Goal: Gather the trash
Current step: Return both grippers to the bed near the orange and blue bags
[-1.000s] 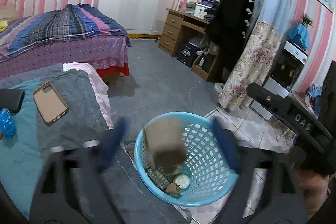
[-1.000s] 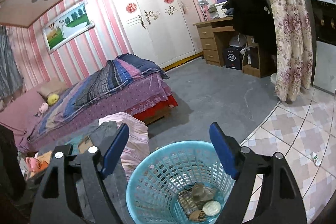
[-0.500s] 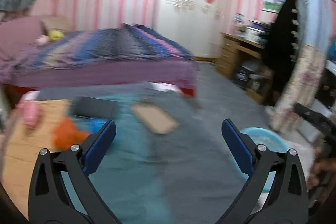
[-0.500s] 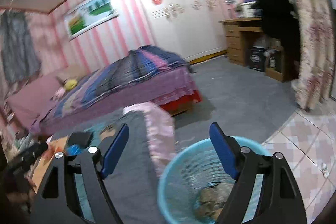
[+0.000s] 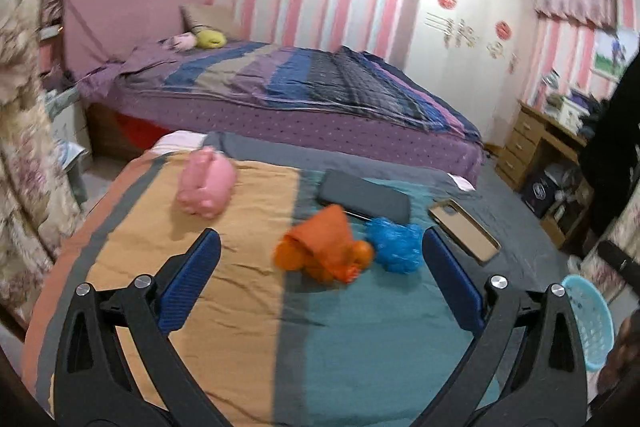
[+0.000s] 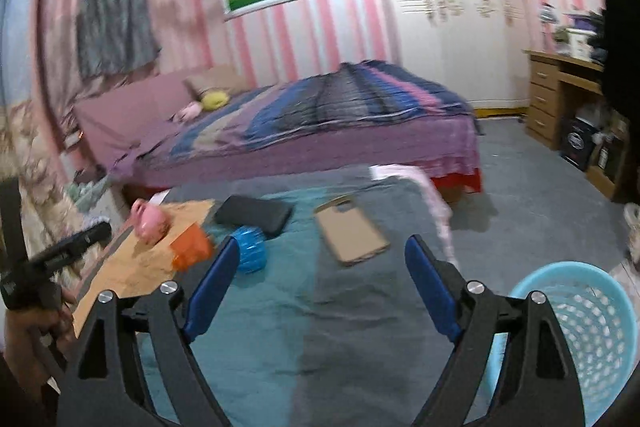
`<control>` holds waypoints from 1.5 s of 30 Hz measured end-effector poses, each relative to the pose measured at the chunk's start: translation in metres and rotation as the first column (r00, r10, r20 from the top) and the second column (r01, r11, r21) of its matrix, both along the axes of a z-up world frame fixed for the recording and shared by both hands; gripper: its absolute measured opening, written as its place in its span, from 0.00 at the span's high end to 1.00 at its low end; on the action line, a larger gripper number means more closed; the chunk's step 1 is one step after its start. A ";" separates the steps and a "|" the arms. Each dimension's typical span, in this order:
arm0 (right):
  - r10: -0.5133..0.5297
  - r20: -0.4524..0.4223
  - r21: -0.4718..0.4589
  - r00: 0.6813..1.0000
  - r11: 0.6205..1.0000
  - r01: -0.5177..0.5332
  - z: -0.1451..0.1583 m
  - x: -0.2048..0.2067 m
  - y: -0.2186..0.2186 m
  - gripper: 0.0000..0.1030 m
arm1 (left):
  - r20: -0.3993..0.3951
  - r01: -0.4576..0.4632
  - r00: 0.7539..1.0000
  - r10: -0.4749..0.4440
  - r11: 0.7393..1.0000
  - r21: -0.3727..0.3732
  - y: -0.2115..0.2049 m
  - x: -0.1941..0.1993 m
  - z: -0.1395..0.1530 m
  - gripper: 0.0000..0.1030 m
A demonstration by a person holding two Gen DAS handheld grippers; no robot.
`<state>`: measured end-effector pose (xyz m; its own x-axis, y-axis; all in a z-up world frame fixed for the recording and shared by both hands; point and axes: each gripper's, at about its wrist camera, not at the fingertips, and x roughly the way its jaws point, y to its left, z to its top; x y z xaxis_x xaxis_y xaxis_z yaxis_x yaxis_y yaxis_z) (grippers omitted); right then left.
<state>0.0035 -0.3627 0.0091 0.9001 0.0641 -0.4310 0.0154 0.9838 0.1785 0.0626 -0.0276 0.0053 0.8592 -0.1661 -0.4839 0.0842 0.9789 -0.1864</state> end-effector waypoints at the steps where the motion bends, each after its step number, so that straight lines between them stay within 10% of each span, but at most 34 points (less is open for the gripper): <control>1: 0.027 -0.001 -0.014 1.000 1.000 -0.027 0.000 0.006 0.015 0.19 | -0.002 -0.008 1.000 0.008 1.000 0.005 0.006 0.001 0.000 0.06; 14: 0.179 0.055 -0.082 0.982 0.981 -0.174 0.038 0.056 0.110 0.14 | -0.039 -0.088 0.995 0.088 0.996 0.017 0.038 0.015 -0.015 0.05; 19: 0.135 -0.061 -0.030 0.989 0.990 -0.137 -0.015 0.062 0.104 0.14 | -0.057 -0.084 0.995 0.085 0.996 0.020 0.033 0.019 -0.023 0.05; 45: 0.102 -0.075 -0.054 0.992 0.993 -0.106 -0.014 0.067 0.081 0.13 | -0.072 -0.075 0.994 0.079 0.995 0.061 0.000 0.030 -0.032 0.05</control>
